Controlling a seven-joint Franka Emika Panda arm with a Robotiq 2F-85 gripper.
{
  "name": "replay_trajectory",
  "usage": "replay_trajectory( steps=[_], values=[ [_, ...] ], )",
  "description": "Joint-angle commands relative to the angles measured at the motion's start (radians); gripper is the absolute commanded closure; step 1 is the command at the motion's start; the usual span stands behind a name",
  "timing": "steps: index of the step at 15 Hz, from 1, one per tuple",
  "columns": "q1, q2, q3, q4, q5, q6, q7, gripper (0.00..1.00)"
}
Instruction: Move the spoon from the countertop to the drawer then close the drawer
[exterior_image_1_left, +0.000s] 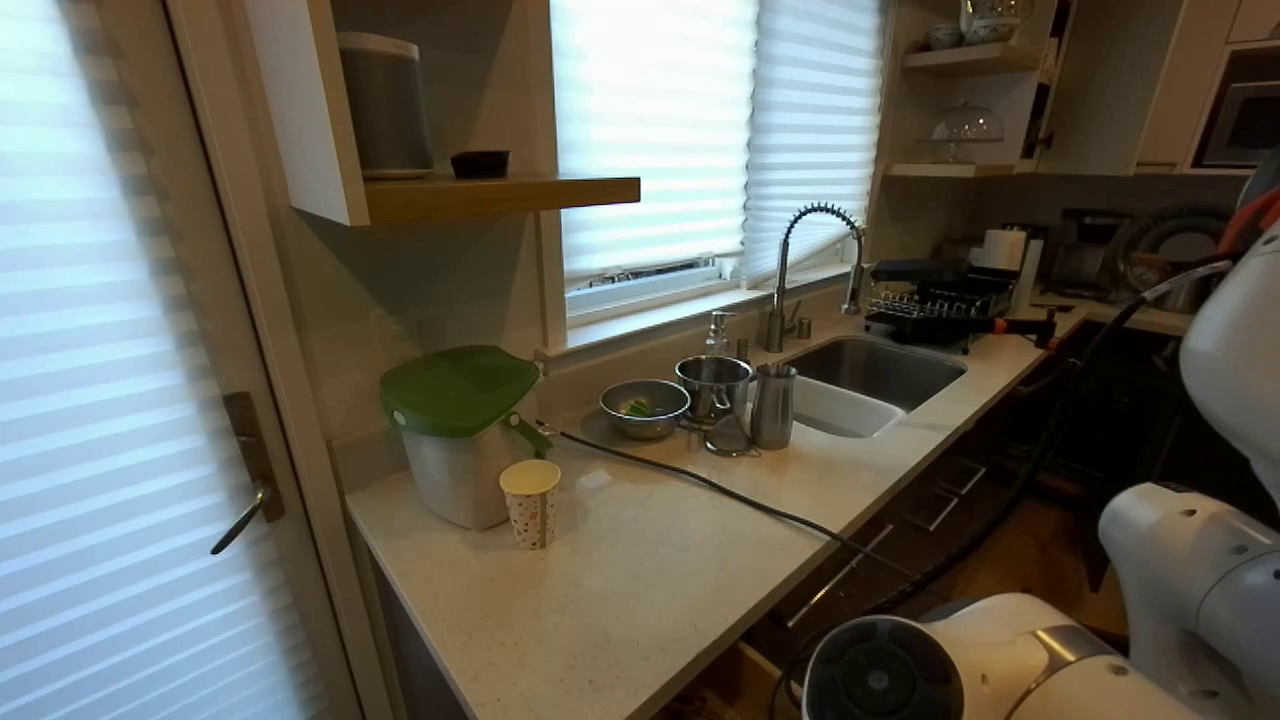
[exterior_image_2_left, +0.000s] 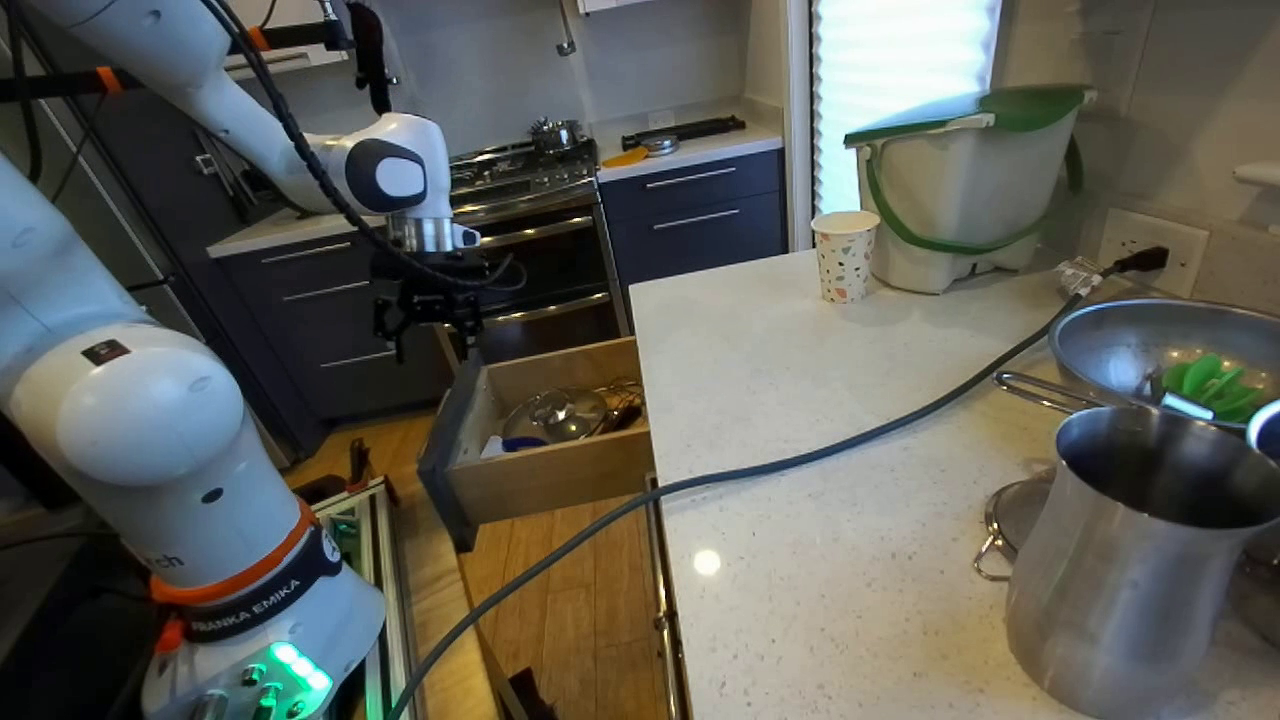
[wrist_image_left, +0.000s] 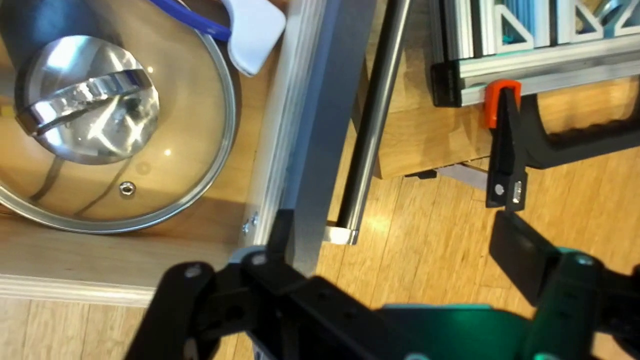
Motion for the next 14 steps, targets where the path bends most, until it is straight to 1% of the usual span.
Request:
replay_trajectory(
  steps=[1, 5, 7, 10, 12, 14],
  values=[
    [-0.009, 0.043, 0.026, -0.036, -0.099, 0.123, 0.057, 0.00],
    [-0.017, 0.090, 0.035, -0.071, -0.187, 0.276, 0.180, 0.00],
    [-0.024, 0.102, 0.036, -0.079, -0.250, 0.312, 0.263, 0.00],
    [-0.042, 0.110, 0.033, -0.084, -0.386, 0.342, 0.393, 0.00],
    [-0.058, 0.114, 0.030, -0.082, -0.481, 0.345, 0.467, 0.00],
    [-0.069, 0.119, 0.030, -0.077, -0.553, 0.345, 0.533, 0.00]
  ],
)
